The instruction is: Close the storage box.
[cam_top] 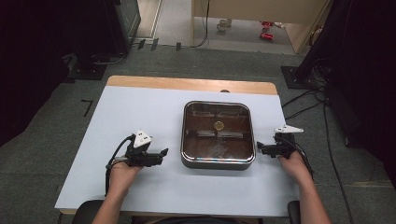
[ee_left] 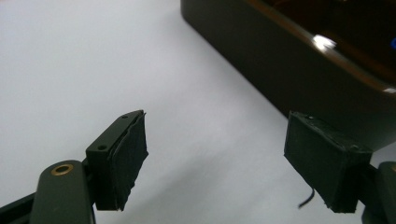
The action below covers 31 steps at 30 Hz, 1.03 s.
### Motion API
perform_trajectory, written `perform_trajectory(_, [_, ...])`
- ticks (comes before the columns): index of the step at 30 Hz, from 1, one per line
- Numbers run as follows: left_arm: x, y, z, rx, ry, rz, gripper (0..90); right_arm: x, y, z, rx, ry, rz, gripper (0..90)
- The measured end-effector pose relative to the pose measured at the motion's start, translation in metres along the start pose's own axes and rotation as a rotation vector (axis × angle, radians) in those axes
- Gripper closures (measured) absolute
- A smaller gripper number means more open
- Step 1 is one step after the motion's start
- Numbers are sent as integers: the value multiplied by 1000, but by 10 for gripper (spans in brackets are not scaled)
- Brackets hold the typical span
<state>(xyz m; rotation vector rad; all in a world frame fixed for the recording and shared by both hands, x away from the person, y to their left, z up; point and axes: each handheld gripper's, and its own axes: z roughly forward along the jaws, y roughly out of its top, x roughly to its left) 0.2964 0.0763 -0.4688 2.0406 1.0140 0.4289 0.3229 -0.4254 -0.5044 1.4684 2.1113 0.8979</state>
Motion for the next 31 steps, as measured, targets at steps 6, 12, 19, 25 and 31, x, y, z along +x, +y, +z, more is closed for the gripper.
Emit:
perform_trajectory(6, [-2, -5, 12, 42, 48, -22, 212, 0, 0, 0, -1, 0, 0, 42])
perform_trajectory(12, [-7, -13, 23, 119, 101, -41, 223, 0, 0, 0, -1, 0, 0, 42])
perform_trajectory(19, [-9, -20, 24, 69, 102, -30, 197, 0, 0, 0, -1, 0, 0, 42])
perform_trajectory(25, [-9, -20, 24, 68, 104, -28, 195, 0, 0, 0, 0, 0, 0, 42])
perform_trajectory(31, [-9, -20, 24, 72, 118, -29, 171, 0, 0, 0, 0, 0, -1, 42])
